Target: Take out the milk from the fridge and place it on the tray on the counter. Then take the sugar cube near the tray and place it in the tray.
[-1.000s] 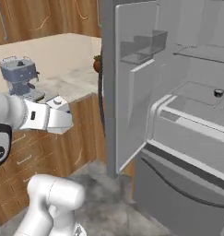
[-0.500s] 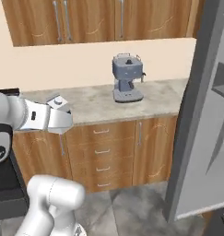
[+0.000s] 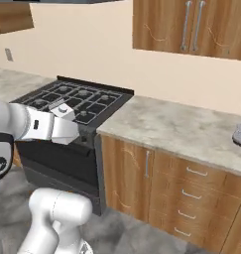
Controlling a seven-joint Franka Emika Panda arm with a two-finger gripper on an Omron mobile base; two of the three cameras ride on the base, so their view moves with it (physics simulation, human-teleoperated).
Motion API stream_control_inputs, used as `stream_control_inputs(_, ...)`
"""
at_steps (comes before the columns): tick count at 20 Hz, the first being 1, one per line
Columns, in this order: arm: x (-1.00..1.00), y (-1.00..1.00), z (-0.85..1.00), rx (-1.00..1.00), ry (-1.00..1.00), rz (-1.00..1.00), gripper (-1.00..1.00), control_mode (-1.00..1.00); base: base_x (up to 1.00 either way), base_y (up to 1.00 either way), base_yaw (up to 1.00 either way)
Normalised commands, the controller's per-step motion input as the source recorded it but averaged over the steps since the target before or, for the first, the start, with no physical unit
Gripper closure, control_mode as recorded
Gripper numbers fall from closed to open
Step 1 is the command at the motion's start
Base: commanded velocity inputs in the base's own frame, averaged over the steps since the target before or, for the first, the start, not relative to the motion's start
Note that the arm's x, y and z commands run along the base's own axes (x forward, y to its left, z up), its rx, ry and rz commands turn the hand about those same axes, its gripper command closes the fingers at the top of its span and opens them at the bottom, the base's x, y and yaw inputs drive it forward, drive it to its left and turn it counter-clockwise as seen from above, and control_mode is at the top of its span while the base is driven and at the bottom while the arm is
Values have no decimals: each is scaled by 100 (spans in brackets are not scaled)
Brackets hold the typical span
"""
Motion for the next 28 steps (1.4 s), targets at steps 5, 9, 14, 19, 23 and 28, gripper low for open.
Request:
stream_control_inputs(5,0,0,0,0,0,0,100,100,2,29,94)
stream_control_inputs(9,0,0,0,0,0,0,100,100,0,48,89)
stream_control_inputs(14,0,0,0,0,0,0,100,100,6,30,95)
stream_control_inputs(19,0,0,0,0,0,0,100,100,4,-5,99)
stream_control_inputs(23,0,0,0,0,0,0,100,100,9,-7,96)
stream_control_inputs(28,0,0,0,0,0,0,100,100,28,-18,87)
